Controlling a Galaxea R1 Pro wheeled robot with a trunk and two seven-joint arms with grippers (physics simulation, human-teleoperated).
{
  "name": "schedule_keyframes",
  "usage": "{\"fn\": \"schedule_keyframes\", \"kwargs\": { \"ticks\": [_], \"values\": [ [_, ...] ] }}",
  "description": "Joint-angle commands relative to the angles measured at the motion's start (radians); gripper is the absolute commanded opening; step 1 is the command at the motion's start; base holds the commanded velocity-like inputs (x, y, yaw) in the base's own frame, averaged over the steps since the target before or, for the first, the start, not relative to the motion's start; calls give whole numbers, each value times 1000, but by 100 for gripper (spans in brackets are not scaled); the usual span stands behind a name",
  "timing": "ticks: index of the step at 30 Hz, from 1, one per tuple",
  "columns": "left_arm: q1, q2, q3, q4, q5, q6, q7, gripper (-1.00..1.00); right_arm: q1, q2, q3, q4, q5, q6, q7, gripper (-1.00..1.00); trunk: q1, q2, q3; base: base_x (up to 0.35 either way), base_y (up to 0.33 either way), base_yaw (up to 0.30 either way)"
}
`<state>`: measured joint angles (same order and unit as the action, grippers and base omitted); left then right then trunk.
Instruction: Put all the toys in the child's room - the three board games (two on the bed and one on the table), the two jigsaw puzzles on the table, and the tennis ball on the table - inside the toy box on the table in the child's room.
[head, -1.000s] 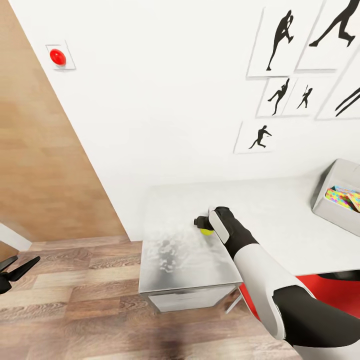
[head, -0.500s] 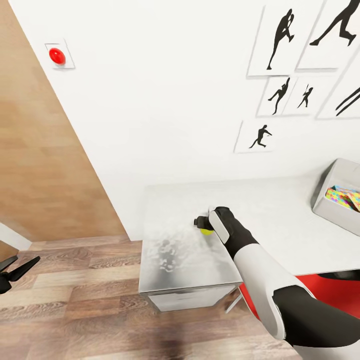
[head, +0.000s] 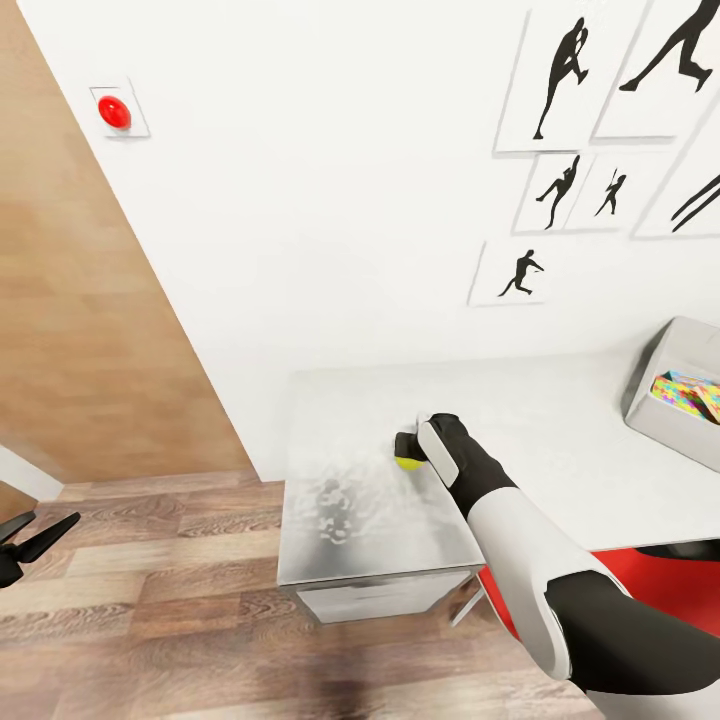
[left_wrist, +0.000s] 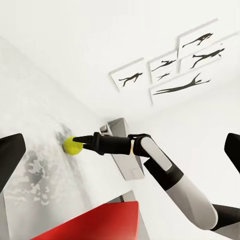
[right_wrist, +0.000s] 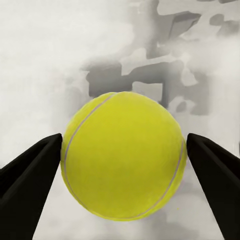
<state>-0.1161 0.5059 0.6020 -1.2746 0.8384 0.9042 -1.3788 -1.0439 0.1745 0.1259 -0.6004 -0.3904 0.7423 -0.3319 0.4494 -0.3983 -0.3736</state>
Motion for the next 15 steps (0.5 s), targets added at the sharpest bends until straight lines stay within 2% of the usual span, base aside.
{"fn": "schedule_keyframes", "kwargs": {
  "ticks": [1, 15],
  "values": [
    [-1, 0, 0, 0, 2, 10, -2, 100, -1, 0, 2, -1, -11, 2, -10, -100, 1, -2, -2, 0, 0, 0],
    [-1, 0, -1, 0, 2, 10, -2, 100, -1, 0, 4, 0, -11, 2, -9, -100, 1, -2, -2, 0, 0, 0]
  ]
}}
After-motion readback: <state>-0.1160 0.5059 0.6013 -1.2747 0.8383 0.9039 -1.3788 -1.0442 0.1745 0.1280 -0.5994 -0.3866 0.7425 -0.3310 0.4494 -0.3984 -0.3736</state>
